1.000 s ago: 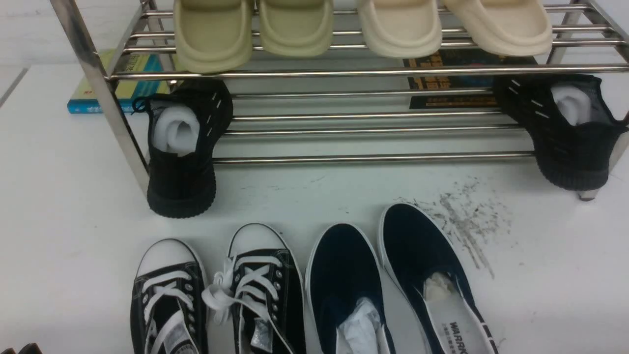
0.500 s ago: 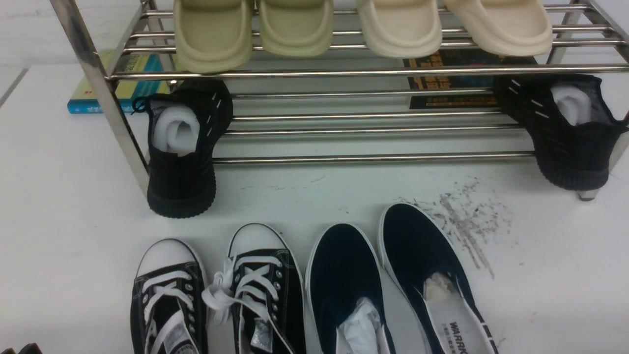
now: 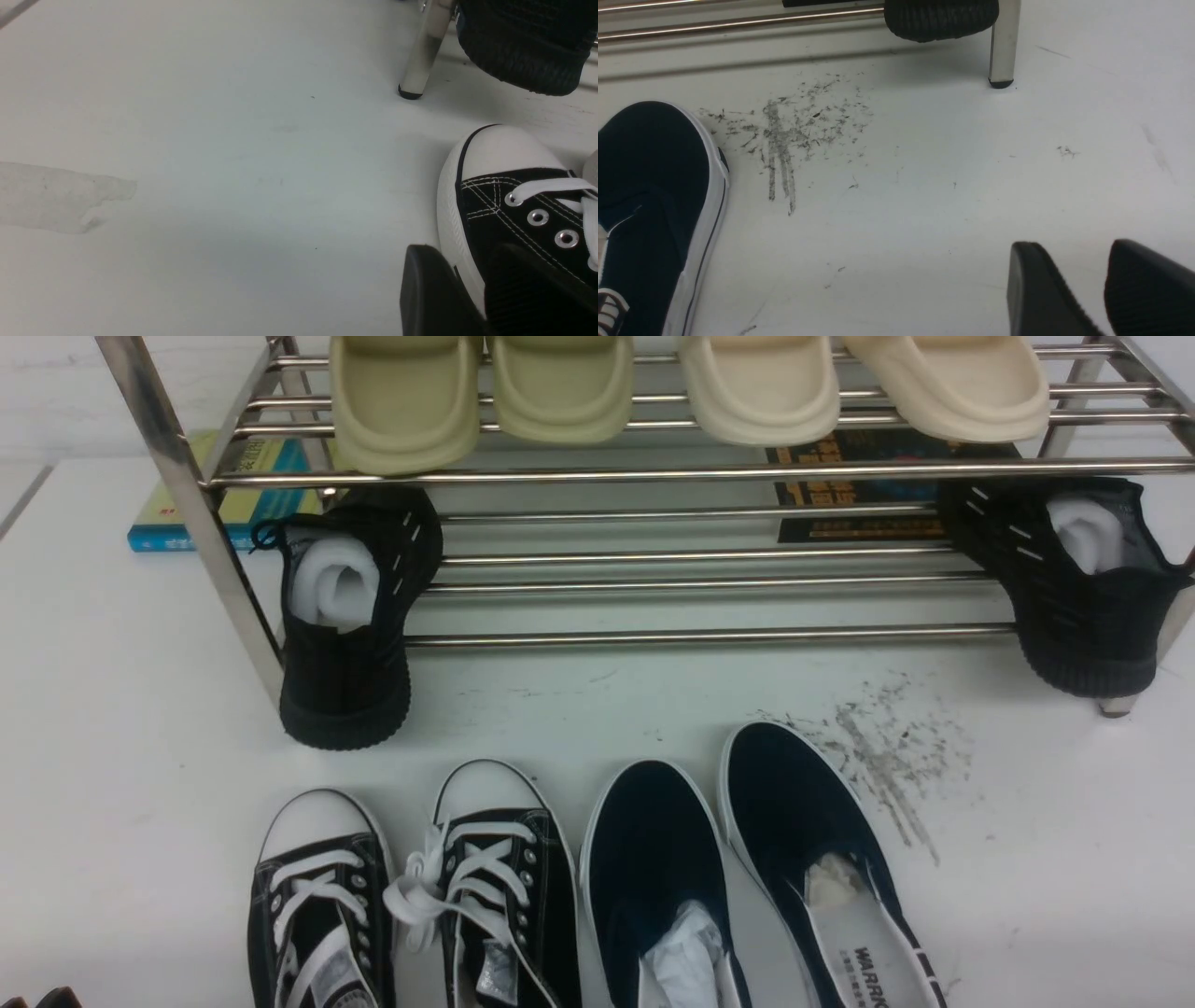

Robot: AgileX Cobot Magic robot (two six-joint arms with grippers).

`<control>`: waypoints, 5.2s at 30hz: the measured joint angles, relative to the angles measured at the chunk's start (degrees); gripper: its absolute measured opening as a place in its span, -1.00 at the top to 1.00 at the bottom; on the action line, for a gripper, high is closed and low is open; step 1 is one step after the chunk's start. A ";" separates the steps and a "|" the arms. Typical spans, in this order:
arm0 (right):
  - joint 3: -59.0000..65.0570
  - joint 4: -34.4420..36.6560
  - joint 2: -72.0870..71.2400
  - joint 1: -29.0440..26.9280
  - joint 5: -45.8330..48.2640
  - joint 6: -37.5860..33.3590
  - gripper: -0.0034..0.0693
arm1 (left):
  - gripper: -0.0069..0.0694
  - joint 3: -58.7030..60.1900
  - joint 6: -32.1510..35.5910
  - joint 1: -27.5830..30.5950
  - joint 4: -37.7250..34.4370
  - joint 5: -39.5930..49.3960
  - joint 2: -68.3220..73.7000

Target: Take the shoes off the shelf with your hand on the white table.

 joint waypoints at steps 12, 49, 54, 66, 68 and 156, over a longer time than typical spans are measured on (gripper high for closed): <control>0.00 4.84 0.00 0.00 -0.73 1.95 0.25 | 0.24 0.00 0.00 0.00 0.00 0.00 0.00; -33.83 28.31 37.31 0.00 14.62 -20.33 0.90 | 0.19 0.00 0.00 0.00 -0.19 0.00 0.00; -42.94 21.28 54.60 0.00 26.86 -16.75 0.89 | 0.19 0.00 0.00 0.00 -0.19 0.00 0.00; -58.77 19.09 78.64 0.00 20.25 -21.82 0.46 | 0.19 0.00 -0.16 0.00 -0.19 0.00 0.00; -60.35 18.20 79.82 0.00 16.49 -24.15 0.31 | 0.19 0.00 -0.21 0.00 -0.19 0.00 0.00; -60.20 9.56 64.92 0.09 49.12 -17.15 0.88 | 0.19 0.00 -0.21 0.00 -0.19 0.00 0.00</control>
